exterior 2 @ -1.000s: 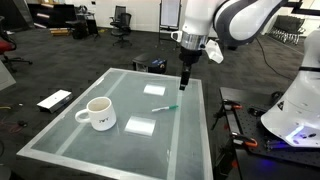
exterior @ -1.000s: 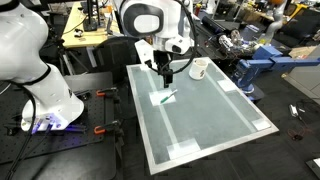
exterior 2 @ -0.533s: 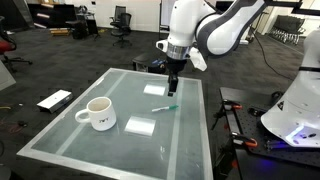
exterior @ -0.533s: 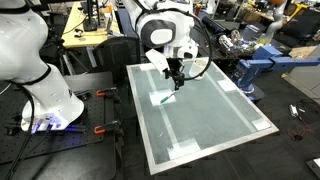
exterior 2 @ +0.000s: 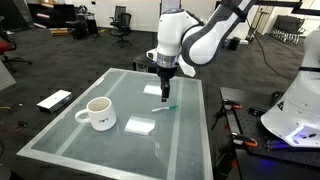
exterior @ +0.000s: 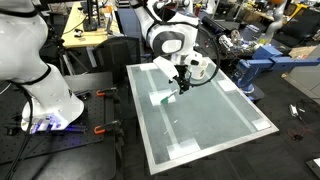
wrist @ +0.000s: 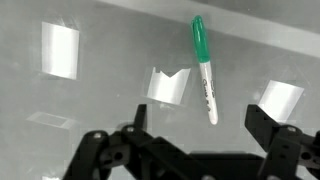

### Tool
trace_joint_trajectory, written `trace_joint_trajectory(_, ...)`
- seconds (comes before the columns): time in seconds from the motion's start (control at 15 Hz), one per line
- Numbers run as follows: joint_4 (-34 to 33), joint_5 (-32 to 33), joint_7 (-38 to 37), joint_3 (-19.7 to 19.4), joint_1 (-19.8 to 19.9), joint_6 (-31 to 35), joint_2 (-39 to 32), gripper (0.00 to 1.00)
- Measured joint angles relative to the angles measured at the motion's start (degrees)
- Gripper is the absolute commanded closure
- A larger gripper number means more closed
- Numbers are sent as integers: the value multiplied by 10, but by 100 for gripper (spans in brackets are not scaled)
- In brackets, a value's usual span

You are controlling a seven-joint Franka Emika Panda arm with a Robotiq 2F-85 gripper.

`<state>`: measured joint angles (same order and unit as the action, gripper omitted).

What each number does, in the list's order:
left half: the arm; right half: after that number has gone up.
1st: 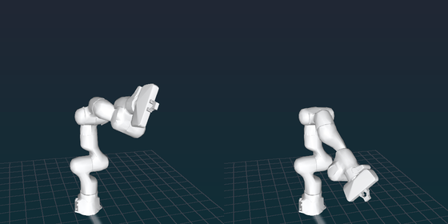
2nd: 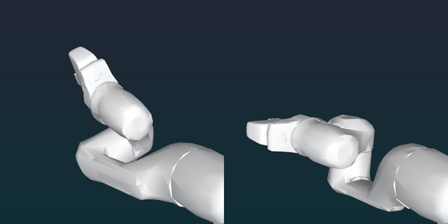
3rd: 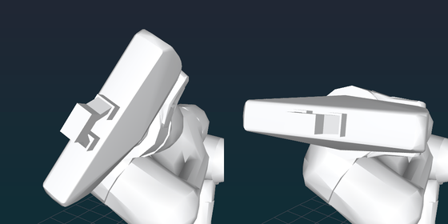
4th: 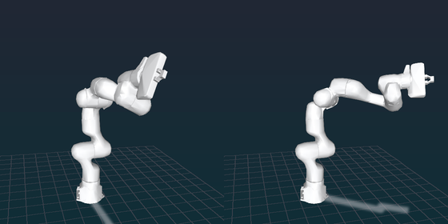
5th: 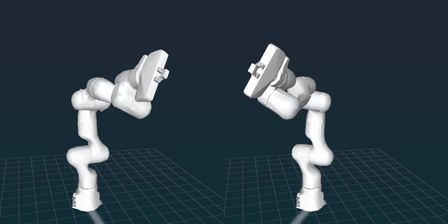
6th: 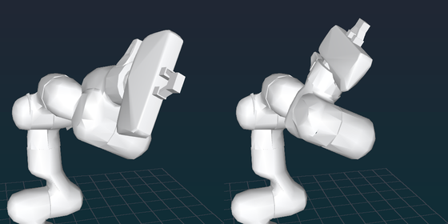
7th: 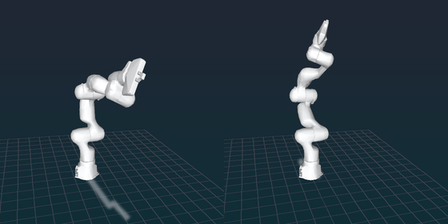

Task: Put the marker in the cup

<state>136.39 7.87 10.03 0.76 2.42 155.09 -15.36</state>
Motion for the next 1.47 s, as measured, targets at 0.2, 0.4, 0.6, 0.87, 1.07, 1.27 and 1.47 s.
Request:
trace_joint_trajectory(0.2, -19, 0, 1, 2, -1, 0, -27, 0)
trace_joint_trajectory(0.4, -31, 0, 1, 3, -3, 0, -50, 0)
trace_joint_trajectory(0.6, -42, 0, 1, 3, -8, 0, -71, 0)
trace_joint_trajectory(0.87, -47, 4, 1, 1, -14, 0, -83, 0)
trace_joint_trajectory(1.07, -47, 4, 1, 1, -14, 0, -83, 0)
trace_joint_trajectory(1.27, -47, 4, 0, 1, -14, 4, -83, 0)
trace_joint_trajectory(1.47, -47, 4, 0, 1, -14, 14, -84, 24)
